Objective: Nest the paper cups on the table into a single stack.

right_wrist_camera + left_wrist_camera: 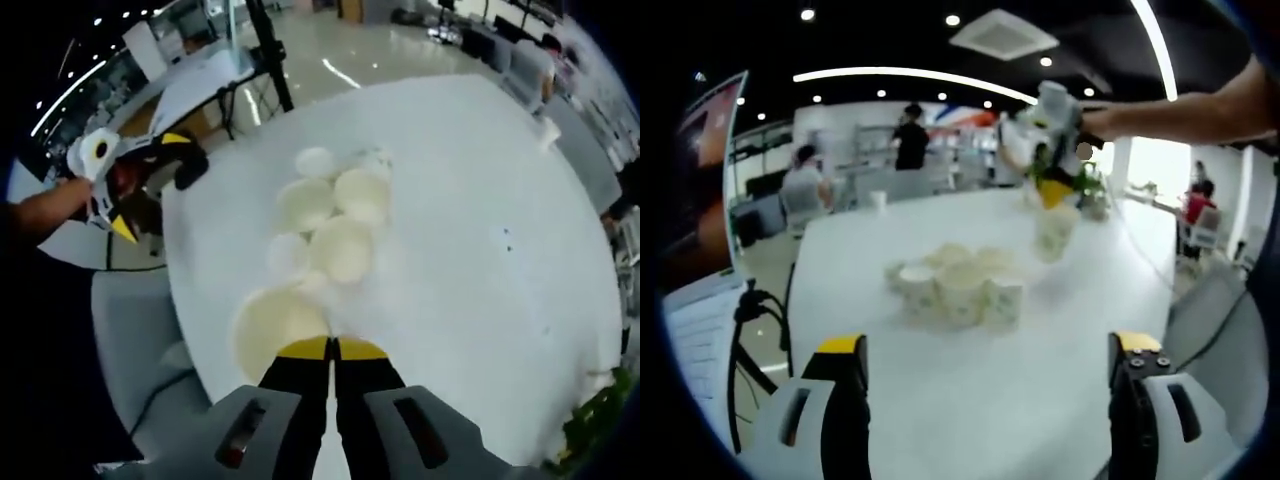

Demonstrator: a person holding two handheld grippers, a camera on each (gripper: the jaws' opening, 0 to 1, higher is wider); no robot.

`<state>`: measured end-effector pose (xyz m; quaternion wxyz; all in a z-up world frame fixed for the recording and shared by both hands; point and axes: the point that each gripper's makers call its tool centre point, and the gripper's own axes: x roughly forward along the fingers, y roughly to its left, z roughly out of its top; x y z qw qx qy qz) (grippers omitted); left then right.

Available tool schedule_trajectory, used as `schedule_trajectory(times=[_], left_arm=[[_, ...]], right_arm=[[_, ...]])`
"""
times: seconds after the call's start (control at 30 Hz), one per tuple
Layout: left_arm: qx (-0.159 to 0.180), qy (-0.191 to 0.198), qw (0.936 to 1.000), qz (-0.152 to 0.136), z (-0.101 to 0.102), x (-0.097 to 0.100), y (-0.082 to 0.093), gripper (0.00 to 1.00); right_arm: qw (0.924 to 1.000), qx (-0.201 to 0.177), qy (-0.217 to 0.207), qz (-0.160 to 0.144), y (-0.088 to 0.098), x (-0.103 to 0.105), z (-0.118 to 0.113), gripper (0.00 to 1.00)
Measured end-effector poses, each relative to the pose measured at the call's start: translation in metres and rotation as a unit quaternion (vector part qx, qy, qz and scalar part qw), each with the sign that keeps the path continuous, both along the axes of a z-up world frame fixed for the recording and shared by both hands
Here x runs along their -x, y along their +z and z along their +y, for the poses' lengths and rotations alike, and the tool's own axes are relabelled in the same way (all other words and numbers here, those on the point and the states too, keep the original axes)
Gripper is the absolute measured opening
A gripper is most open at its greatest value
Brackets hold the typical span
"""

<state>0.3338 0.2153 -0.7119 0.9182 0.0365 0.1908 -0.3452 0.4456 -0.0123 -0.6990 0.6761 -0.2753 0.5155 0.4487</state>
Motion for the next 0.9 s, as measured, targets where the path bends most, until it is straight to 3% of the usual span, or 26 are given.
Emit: schedule_trajectory(times=[0.6,0.9], left_arm=[[-0.004,-0.001,1.0,0.004,-0.001,0.007,-0.003,0.98],[-0.005,-0.001,1.0,0.006,-0.002,0.01,-0.005,0.98]], right_arm=[[0.997,-0.003,0.076,0.015,-0.008,0.041,0.032,0.0],[0.9905,0.0,0.136,0.02,-0.01,0.064,0.048,0.0]])
